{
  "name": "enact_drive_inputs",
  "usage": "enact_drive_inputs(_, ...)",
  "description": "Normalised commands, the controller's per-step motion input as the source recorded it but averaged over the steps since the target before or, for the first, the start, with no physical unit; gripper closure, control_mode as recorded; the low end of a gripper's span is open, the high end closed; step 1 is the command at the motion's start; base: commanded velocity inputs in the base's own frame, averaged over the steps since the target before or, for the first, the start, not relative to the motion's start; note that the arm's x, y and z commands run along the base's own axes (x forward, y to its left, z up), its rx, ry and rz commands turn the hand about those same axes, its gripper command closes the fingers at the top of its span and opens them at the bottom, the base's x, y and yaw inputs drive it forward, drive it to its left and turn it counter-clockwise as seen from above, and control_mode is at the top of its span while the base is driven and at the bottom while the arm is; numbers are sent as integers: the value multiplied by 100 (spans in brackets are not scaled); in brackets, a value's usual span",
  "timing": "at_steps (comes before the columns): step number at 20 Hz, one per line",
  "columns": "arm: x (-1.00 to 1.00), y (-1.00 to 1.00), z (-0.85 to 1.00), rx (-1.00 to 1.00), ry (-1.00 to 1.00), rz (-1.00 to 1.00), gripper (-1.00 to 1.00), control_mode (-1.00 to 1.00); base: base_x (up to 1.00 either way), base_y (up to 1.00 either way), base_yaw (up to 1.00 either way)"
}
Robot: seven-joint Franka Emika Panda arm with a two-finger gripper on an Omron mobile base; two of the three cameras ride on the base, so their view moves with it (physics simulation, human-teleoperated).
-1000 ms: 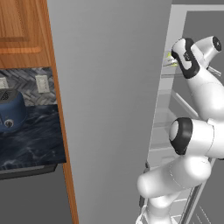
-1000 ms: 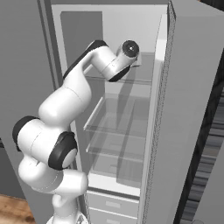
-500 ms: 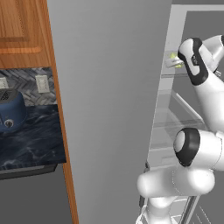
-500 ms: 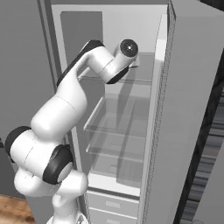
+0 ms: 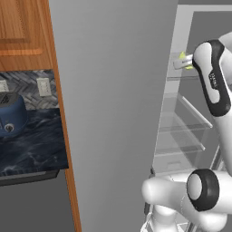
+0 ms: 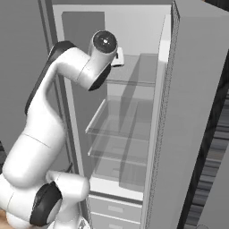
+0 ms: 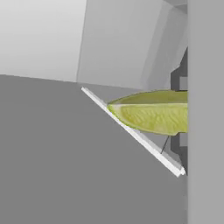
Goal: There is a bowl on the dining counter. Grab a lemon wedge from the fridge and place it in the bowl. Then get the liquor bottle and glass cup from the cabinet and place them next to the bowl.
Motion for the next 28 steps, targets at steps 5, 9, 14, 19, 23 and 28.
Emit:
enact_drive_inputs(5,-100,24,54,0,0,0,100,-100,0,0,0)
enact_drive_inputs(9,-100,0,47,-1,3,-5,100,-100,0,0,0)
enact_drive_inputs(14,-100,0,29,-2,10,-7,100,-100,0,0,0)
enact_drive_inputs(19,-100,16,4,-7,15,-8,100,-100,0,0,0)
enact_drive_inputs(23,-100,40,0,-7,19,-7,100,-100,0,0,0)
enact_drive_inputs(28,-94,62,-12,-7,19,-4,100,-100,0,0,0)
